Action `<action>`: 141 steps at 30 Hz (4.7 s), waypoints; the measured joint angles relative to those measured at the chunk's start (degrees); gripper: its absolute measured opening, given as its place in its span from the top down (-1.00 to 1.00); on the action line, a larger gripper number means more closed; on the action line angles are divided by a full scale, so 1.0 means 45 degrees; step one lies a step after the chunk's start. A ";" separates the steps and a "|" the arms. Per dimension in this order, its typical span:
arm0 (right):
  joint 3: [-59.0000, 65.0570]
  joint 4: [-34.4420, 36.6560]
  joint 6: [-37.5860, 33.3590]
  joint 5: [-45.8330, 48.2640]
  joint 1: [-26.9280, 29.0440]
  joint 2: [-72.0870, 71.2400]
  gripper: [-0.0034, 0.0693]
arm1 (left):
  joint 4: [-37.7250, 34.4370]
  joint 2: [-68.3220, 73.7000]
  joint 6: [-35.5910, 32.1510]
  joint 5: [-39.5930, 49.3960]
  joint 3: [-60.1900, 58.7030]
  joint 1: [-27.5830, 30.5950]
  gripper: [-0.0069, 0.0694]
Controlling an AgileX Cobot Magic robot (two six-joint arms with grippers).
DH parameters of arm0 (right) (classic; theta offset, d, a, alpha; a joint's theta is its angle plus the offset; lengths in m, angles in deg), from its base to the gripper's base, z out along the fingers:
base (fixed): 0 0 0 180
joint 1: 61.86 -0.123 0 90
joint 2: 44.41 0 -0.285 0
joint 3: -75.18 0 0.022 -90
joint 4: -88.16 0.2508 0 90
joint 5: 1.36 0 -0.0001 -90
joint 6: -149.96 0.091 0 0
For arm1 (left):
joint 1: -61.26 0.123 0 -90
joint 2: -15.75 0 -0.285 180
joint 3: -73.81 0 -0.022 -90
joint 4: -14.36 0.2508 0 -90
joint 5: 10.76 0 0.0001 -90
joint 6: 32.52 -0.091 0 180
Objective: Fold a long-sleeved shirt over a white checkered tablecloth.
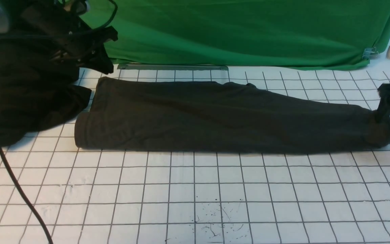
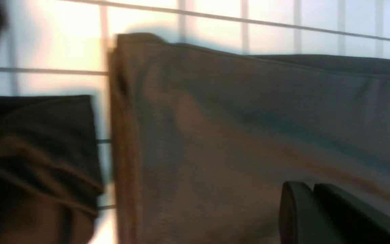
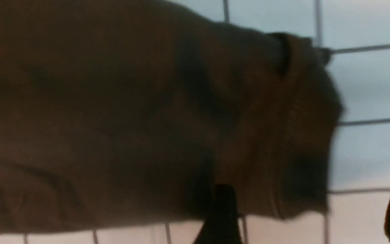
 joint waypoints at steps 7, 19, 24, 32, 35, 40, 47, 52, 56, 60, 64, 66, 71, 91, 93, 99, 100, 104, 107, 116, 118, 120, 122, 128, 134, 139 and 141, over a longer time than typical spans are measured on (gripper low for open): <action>0.0000 0.0028 -0.0019 -0.0203 -0.0023 0.1208 -0.64 | 0.1590 0.0012 0.1096 0.0000 0.0000 0.0000 0.48; 0.0000 0.0363 -0.0883 -0.0063 -0.0023 0.1208 0.84 | 0.1440 -0.3553 0.0573 -0.0057 -0.4652 -0.0027 0.10; 0.0000 0.0375 -0.0946 -0.0050 -0.0023 0.1208 0.86 | 0.1763 -0.5151 0.0620 0.0020 -0.7880 -0.0015 0.03; -0.0003 0.0387 -0.0961 -0.0036 -0.0023 0.1208 0.86 | 0.1108 -0.4940 0.0620 -0.3022 -0.9750 -0.0015 -0.02; -0.0003 0.0387 -0.0961 -0.0036 -0.0023 0.1208 0.86 | 0.0936 -0.4694 0.0602 -0.3948 -0.9750 -0.0015 -0.02; -0.0003 0.0376 -0.1002 -0.0036 -0.0037 0.1208 0.86 | 0.1008 -0.3368 0.0578 -0.3855 -0.9750 -0.0015 0.16; -0.0003 -0.0192 -0.1241 0.0226 -0.0011 0.0592 0.86 | 0.0822 -0.2890 0.0958 -0.2970 -0.9477 0.0030 0.68; -0.0003 -0.0481 -0.1254 0.0840 0.0419 -0.0890 0.86 | 0.0233 -0.3402 0.0946 -0.1209 -0.9676 0.0000 0.71; -0.0003 -0.0525 -0.1254 0.1294 0.1051 -0.1755 0.86 | 0.0076 -0.4526 0.0897 -0.0273 -0.9772 -0.0109 0.71; -0.0003 -0.0974 -0.1242 0.1325 0.1922 -0.2810 0.86 | 0.0403 -0.6267 0.0885 -0.0125 -0.9772 -0.0235 0.61; -0.0003 -0.1515 -0.1070 0.1338 0.2780 -0.3990 0.86 | 0.0296 -0.7737 0.0640 -0.0066 -0.9772 -0.0514 0.34; -0.0003 -0.1602 -0.1003 0.1348 0.3014 -0.4442 0.86 | 0.0071 -0.8290 0.0483 -0.0062 -0.9772 -0.0754 0.20; -0.0003 -0.1546 -0.0650 0.1392 0.2963 -0.5131 0.86 | -0.0132 -0.8858 0.0103 0.0007 -0.9772 -0.1352 -0.07; -0.0003 -0.0879 0.4164 -0.1075 -0.8327 -0.3645 0.74 | -0.0104 -0.8846 -0.0156 -0.1571 -0.9794 -0.1422 -0.12; -0.0003 -0.0879 0.4292 -0.1968 -0.9145 -0.2697 0.61 | -0.0104 -0.8846 -0.0166 -0.1670 -0.9794 -0.1422 -0.12; -0.0003 -0.0808 0.5008 -0.3224 -1.0553 -0.0502 -0.14 | -0.0051 -0.8846 -0.0261 -0.1794 -0.9794 -0.1422 -0.12; -0.0003 -0.0793 0.5020 -0.3077 -1.0616 -0.0437 -0.29 | -0.0038 -0.8832 -0.0290 -0.1794 -0.9794 -0.1422 -0.12; -0.0614 -0.0964 0.4456 -0.1335 -1.0385 -0.0873 -0.54 | -0.0019 -0.8783 -0.0290 -0.1807 -0.9794 -0.1422 -0.12; -0.1029 -0.1566 0.3753 0.0466 -0.9916 -0.1913 -0.57 | -0.0004 -0.8687 -0.0290 -0.1662 -0.9794 -0.1422 -0.12; 0.1967 -0.2176 0.2446 0.1089 -0.7461 -0.6565 -0.59 | -0.0117 -0.8529 -0.0331 -0.0445 -1.1244 -0.1759 -0.12; 0.3660 -0.2203 0.2286 0.1092 -0.6831 -0.7380 -0.59 | -0.0128 -0.8529 -0.0331 -0.0831 -1.2031 -0.2090 -0.12; 0.5566 -0.2203 0.2136 0.0601 -0.6264 -0.7869 -0.59 | -0.0244 -0.8529 -0.0331 -0.1881 -1.3030 -0.2831 -0.12; 0.7234 -0.2203 0.2045 -0.0246 -0.5778 -0.7972 -0.59 | -0.0320 -0.8421 -0.0331 -0.2663 -1.3642 -0.3388 -0.12; 1.0339 -0.2112 0.2003 -0.2819 -0.4586 -0.6953 -0.68 | -0.0455 -0.7277 -0.0094 -0.3854 -1.3892 -0.4840 -0.15; 1.0483 -0.2067 0.1978 -0.4352 -0.4524 -0.5854 -0.77 | -0.0601 -0.6140 0.0000 -0.4616 -1.3854 -0.5064 -0.35; 1.0205 -0.2053 0.1862 -0.5198 -0.4524 -0.5208 -0.64 | -0.0755 -0.5801 0.0000 -0.5689 -1.3784 -0.5064 -0.50; 1.0165 -0.2053 0.1759 -0.5466 -0.4524 -0.5063 -0.57 | -0.0970 -0.5772 0.0000 -0.5803 -1.3761 -0.5064 -0.50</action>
